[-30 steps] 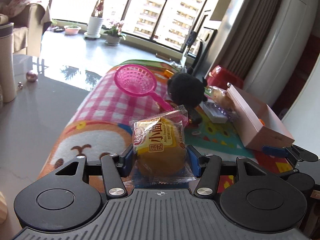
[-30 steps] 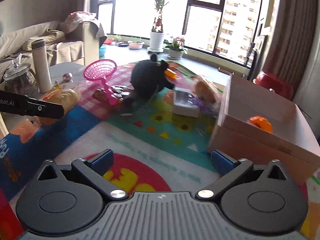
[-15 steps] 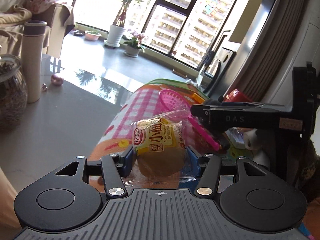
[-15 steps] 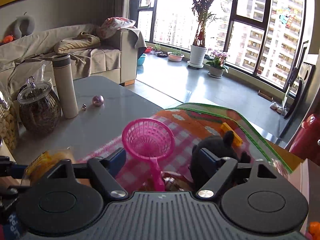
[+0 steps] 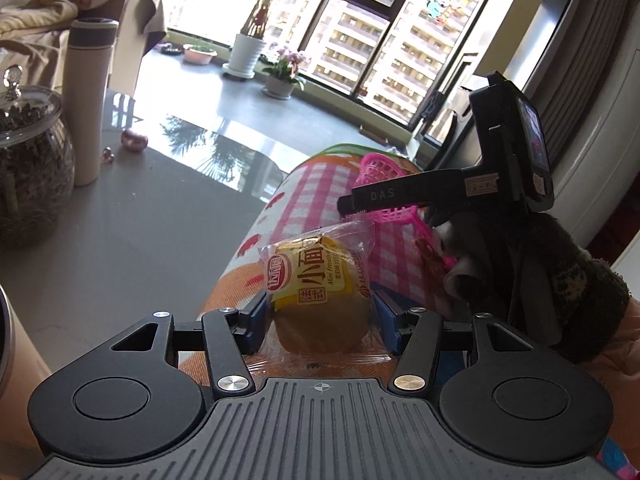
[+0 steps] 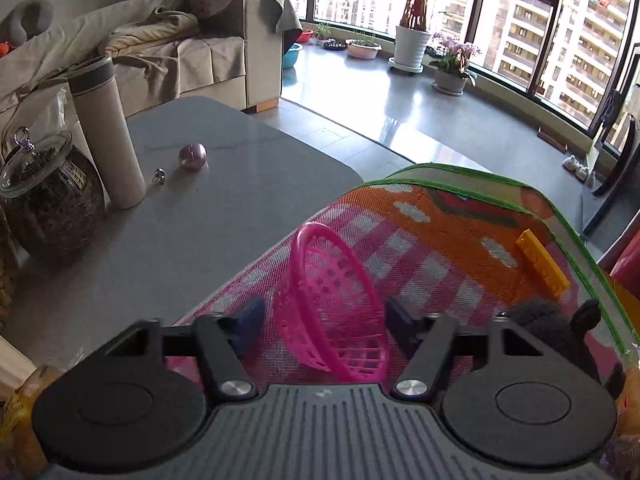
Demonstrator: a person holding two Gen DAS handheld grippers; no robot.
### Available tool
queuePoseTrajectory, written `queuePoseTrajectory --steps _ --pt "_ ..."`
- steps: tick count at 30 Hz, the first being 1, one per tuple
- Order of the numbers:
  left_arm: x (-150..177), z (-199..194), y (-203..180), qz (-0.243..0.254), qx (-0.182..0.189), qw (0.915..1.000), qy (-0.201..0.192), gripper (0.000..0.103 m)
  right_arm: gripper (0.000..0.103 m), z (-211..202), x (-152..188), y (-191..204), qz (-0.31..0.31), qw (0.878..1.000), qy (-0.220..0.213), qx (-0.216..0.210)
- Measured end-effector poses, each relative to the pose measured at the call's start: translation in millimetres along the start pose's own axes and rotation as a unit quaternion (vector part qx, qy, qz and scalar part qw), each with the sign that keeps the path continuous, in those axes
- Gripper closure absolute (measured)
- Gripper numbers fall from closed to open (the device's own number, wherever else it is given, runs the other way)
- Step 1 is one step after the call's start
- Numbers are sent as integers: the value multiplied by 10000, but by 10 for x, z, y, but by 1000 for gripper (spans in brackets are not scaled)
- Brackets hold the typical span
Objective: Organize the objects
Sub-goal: 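Grasp the pink mesh basket with the right tool and lift it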
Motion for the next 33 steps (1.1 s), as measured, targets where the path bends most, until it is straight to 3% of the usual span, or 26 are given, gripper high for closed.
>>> queuePoseTrajectory --steps 2,7,14,18,21,23,24,25,27,33 --pt "21 7 -27 16 37 10000 48 44 71 -136 15 -32 78 10000 -37 9" --pt "103 28 -153 25 101 9999 93 44 93 -639 210 -88 182 9996 -125 -146" --pt "212 11 -497 240 318 9990 206 44 97 -1168 728 -234 147 9999 -11 29" --pt "290 18 -679 365 440 9979 310 44 97 -1410 1053 -355 495 9985 113 -182" --pt "339 58 -764 428 496 9970 408 44 96 -1604 1300 -329 397 9985 112 -346" --pt "369 102 -775 448 518 9965 477 44 89 -1711 1427 -321 119 9997 -11 -200" --pt "389 112 -782 465 513 9964 488 44 74 -1743 1470 -321 1 9999 -60 -114" --pt "407 111 -799 481 509 9963 497 44 49 -1782 1508 -329 -101 9998 -148 -13" --pt "420 105 -813 491 536 9960 519 44 23 -1840 1555 -354 -197 9991 -356 127" --pt "428 117 -830 523 483 9960 544 44 13 -1753 1611 -337 46 9992 -386 -44"
Point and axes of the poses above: each gripper's, at about its wrist camera, not at the fingertips, and z roughly the way its jaws point, y to its left, x to its underside, the point moved 10 cm from there along z, roughly the way its jaws point, and after that the axes turned 3 degrees about -z, right-handed, at the moved point
